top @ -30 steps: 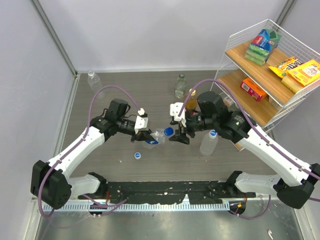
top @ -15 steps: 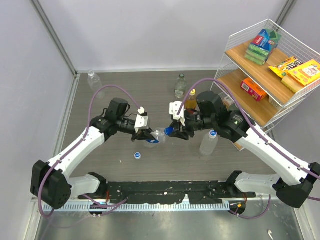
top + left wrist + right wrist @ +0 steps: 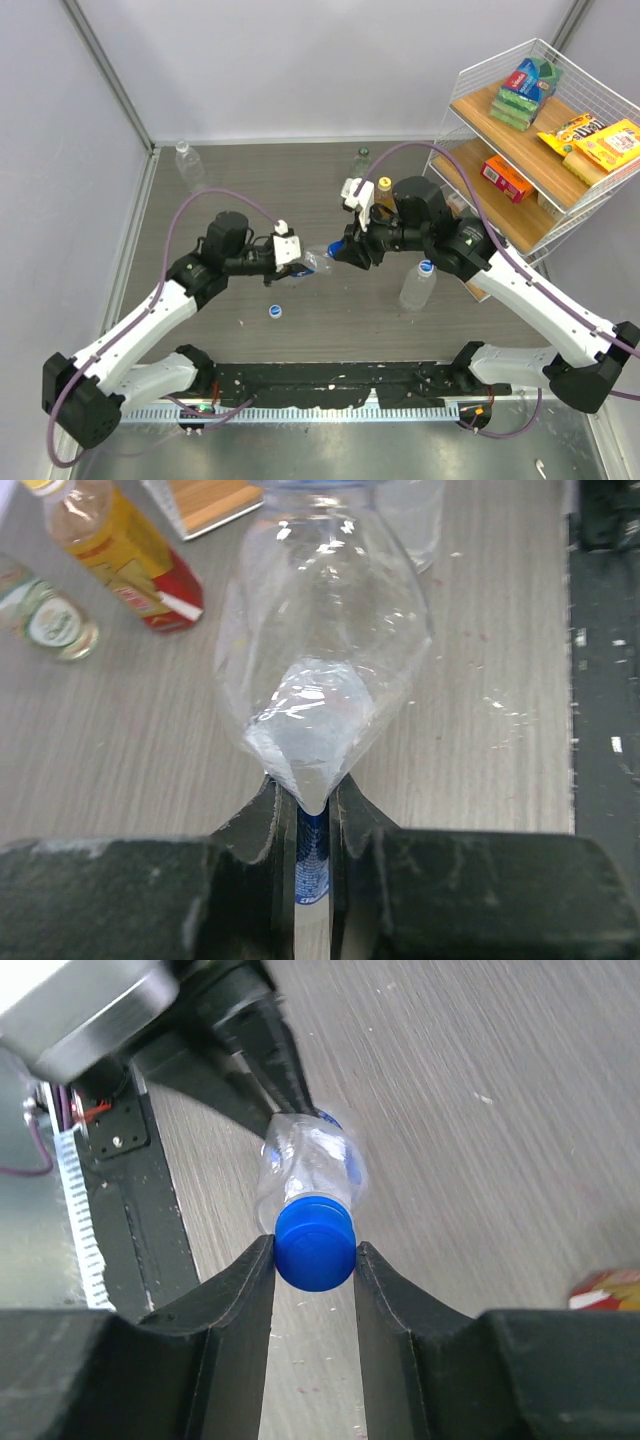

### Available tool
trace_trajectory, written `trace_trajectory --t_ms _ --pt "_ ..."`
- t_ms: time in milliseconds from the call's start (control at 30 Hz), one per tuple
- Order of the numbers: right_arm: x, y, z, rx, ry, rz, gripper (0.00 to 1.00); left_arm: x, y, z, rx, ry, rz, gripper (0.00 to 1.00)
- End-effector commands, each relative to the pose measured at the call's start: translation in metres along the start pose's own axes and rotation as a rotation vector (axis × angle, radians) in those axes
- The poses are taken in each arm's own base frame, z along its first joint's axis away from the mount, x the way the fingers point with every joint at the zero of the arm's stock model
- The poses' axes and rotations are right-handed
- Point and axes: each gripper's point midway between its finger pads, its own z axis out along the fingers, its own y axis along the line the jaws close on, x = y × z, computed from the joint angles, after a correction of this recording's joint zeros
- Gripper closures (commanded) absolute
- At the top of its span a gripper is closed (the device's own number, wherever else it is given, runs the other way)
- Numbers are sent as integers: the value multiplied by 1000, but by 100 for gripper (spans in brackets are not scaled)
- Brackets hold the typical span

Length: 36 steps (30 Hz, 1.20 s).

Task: Screw on the bottle caps
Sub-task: Screw the bottle cap onto the plastic bottle.

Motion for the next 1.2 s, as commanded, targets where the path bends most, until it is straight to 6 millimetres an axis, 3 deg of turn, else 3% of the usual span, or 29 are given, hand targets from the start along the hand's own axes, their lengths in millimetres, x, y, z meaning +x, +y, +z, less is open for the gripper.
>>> trace_trajectory --t_ms 0,233,333,433,567,733,933,1000,1033,1067,1167 --pt "-8 -7 17 76 0 323 99 -68 32 -6 -310 -187 149 100" --pt "-7 -18 27 169 13 558 99 -84 35 -16 -551 -342 174 100" --pt "-9 -20 34 188 -4 691 99 -81 37 -12 -631 -310 210 100" --pt "-6 -34 36 291 -13 800 99 -80 43 -8 -722 -262 259 100" --pt "-5 -47 37 381 -85 921 99 -77 43 4 -721 -291 178 100" --pt "-1 -50 42 397 -87 956 99 -77 44 0 -771 -372 80 100" --pt "-13 -61 26 448 -152 862 66 -60 34 12 -715 -352 35 100" --pt "-24 -60 15 435 -173 784 44 -55 30 15 -686 -333 28 100" --pt "-31 -57 6 422 -186 713 38 -54 26 15 -665 -328 29 100" --pt "-36 -50 2 374 -186 660 21 -53 22 16 -646 -321 33 100" --pt "-49 -35 -27 321 -217 462 16 -47 21 11 -628 -286 22 100"
